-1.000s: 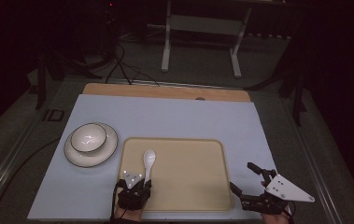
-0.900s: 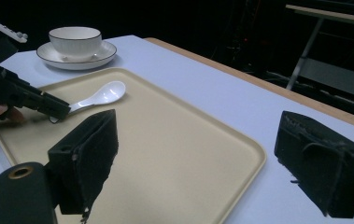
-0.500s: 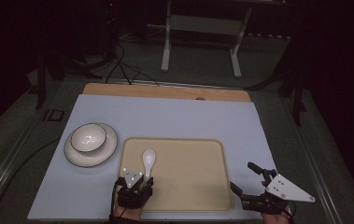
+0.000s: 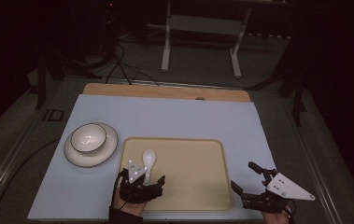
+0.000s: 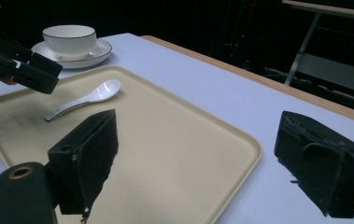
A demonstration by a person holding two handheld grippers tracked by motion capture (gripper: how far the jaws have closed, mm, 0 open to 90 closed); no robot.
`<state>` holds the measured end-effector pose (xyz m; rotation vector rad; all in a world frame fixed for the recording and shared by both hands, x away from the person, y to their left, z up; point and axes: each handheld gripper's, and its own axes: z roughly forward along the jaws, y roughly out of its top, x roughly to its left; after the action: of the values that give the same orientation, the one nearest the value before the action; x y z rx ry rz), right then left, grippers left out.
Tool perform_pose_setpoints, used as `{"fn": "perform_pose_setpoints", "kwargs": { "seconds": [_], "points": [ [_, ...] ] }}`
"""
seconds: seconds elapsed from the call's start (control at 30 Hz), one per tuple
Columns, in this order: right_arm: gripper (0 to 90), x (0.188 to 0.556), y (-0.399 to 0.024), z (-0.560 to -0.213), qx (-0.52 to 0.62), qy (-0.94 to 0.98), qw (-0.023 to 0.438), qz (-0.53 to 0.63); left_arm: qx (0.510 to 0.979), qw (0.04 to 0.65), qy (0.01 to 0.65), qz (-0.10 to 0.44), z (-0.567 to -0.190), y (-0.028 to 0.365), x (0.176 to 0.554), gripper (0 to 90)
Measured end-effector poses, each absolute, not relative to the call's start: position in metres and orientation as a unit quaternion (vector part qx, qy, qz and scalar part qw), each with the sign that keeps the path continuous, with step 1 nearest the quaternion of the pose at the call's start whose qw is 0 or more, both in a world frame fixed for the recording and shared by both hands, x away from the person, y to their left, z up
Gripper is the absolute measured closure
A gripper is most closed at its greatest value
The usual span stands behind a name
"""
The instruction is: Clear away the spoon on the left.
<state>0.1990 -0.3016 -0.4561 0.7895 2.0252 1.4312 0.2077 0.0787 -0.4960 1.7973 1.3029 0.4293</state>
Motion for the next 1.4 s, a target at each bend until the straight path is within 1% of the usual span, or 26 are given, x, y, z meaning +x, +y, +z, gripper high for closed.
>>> {"fn": "perform_pose_setpoints", "kwargs": {
  "seconds": [0.07, 0.17, 0.2, 0.3, 0.47, 0.73, 1.07, 1.17, 1.23, 1.27, 1.4],
  "points": [
    [13.6, 0.199, -0.303, -0.456, 0.293, 0.75, 0.266, 0.53, 0.722, 0.432, 0.511, 0.177, -0.495, 0.078, 0.208, 14.0],
    [13.6, 0.199, -0.303, -0.456, 0.294, 0.749, 0.266, 0.53, 0.725, 0.451, 0.492, 0.169, -0.494, 0.079, 0.211, 4.0],
    [13.6, 0.199, -0.303, -0.457, 0.295, 0.749, 0.266, 0.53, 0.728, 0.456, 0.484, 0.165, -0.493, 0.079, 0.212, 2.1],
    [13.7, 0.199, -0.303, -0.457, 0.295, 0.75, 0.266, 0.53, 0.745, 0.453, 0.459, 0.171, -0.488, 0.079, 0.216, 2.1],
    [13.6, 0.198, -0.302, -0.456, 0.294, 0.751, 0.268, 0.528, 0.749, 0.472, 0.434, 0.167, -0.478, 0.082, 0.221, 2.1],
    [13.6, 0.196, -0.3, -0.454, 0.29, 0.751, 0.268, 0.53, 0.769, 0.455, 0.414, 0.172, -0.467, 0.087, 0.225, 2.1],
    [13.6, 0.196, -0.299, -0.454, 0.289, 0.753, 0.27, 0.527, 0.793, 0.441, 0.39, 0.156, -0.456, 0.099, 0.224, 2.1],
    [13.7, 0.196, -0.299, -0.454, 0.29, 0.752, 0.27, 0.527, 0.796, 0.445, 0.382, 0.153, -0.451, 0.106, 0.225, 2.1],
    [13.6, 0.196, -0.299, -0.455, 0.291, 0.753, 0.27, 0.525, 0.791, 0.458, 0.382, 0.135, -0.448, 0.113, 0.227, 2.1],
    [13.6, 0.197, -0.299, -0.455, 0.29, 0.753, 0.271, 0.525, 0.79, 0.461, 0.381, 0.134, -0.447, 0.116, 0.227, 2.1],
    [13.6, 0.197, -0.298, -0.455, 0.29, 0.754, 0.272, 0.523, 0.792, 0.461, 0.371, 0.151, -0.442, 0.124, 0.226, 2.1]
  ]
}}
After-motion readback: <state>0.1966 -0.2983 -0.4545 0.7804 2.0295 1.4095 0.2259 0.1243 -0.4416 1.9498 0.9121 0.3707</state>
